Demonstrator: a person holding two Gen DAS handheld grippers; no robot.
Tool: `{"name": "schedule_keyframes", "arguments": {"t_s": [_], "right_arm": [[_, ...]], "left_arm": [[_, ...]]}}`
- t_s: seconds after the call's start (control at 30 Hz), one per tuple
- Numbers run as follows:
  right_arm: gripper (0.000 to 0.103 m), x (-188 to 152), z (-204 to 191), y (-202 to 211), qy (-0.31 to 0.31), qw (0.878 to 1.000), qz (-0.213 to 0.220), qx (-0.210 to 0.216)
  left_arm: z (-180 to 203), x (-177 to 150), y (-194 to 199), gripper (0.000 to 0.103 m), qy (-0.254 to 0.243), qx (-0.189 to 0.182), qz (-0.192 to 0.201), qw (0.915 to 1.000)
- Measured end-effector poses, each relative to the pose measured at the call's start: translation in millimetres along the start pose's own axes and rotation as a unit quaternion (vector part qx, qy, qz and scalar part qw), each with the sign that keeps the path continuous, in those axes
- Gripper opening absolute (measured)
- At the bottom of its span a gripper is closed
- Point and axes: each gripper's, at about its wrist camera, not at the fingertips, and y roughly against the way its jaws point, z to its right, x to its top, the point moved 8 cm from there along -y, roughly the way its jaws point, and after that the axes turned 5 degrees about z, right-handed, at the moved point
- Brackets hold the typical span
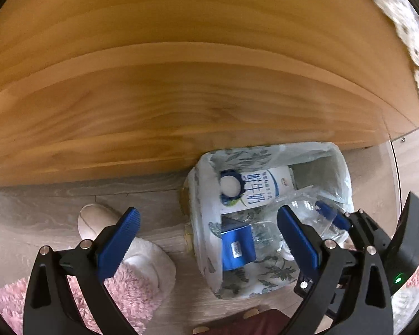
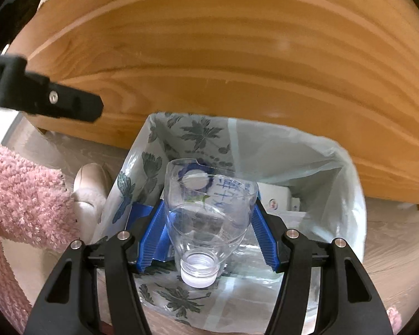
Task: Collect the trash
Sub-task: 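Lower the cut bottle deeper into the bin and open the right tool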
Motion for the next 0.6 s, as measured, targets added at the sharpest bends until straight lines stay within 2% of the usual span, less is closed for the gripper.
{"name": "schedule_keyframes", "arguments": {"t_s": [0.23,0.6], "right_arm": [[0.06,-9.7,-9.3,-20.0,0.018,1.0,-0.019,-0.01],[0.061,-12.0,-3.0,-30.4,0.009,1.0,-0.021,-0.018]], "left_arm": [[-5.4,-0.8,-3.6,0.095,0.028,-0.019,-0.009,0.9994],[-0.1,3.3,-1.2,0.095,-0.003,-0.013,0.005,0.9999]]}}
